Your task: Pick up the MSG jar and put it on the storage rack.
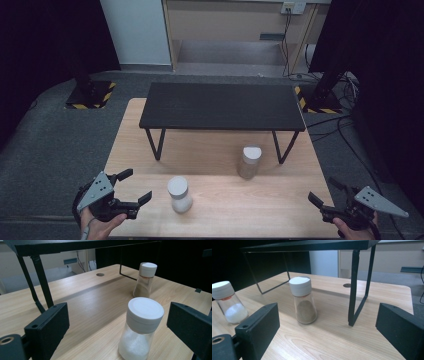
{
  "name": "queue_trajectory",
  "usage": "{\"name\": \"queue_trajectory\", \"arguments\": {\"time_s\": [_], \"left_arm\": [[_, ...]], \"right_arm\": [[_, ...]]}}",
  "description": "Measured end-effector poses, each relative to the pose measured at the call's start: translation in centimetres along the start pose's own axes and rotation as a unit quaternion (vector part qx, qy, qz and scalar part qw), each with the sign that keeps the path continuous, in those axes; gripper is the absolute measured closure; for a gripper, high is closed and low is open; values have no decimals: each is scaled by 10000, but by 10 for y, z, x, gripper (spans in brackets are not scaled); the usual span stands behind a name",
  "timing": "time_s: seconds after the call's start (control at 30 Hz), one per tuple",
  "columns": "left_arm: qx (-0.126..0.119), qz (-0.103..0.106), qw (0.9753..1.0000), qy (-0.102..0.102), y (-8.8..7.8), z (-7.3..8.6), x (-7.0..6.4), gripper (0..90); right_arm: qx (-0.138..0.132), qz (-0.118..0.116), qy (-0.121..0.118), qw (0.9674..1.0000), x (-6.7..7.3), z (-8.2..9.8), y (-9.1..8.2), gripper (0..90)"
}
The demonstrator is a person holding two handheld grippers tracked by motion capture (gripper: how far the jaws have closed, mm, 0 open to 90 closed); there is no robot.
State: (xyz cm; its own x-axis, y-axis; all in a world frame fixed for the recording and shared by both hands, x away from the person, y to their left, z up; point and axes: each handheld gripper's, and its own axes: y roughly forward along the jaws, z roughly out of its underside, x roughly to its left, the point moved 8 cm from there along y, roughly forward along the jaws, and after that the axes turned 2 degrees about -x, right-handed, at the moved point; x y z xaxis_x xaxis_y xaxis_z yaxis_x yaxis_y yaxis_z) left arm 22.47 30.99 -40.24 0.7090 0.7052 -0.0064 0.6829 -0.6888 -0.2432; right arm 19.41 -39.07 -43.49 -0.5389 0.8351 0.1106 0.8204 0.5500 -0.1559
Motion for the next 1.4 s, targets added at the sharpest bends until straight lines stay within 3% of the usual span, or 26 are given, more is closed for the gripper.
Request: {"name": "queue_trajectory", "arguments": {"time_s": [0.37, 1.4], "left_arm": [[-28, 6, 10000, 35, -1, -1, -1, 29], [-22, 106, 9998, 141, -1, -4, -3, 19]], "right_arm": [[50, -7, -87, 9999, 1, 1, 1, 57], [-4, -77, -20, 10000, 0, 3, 2, 43]]}}
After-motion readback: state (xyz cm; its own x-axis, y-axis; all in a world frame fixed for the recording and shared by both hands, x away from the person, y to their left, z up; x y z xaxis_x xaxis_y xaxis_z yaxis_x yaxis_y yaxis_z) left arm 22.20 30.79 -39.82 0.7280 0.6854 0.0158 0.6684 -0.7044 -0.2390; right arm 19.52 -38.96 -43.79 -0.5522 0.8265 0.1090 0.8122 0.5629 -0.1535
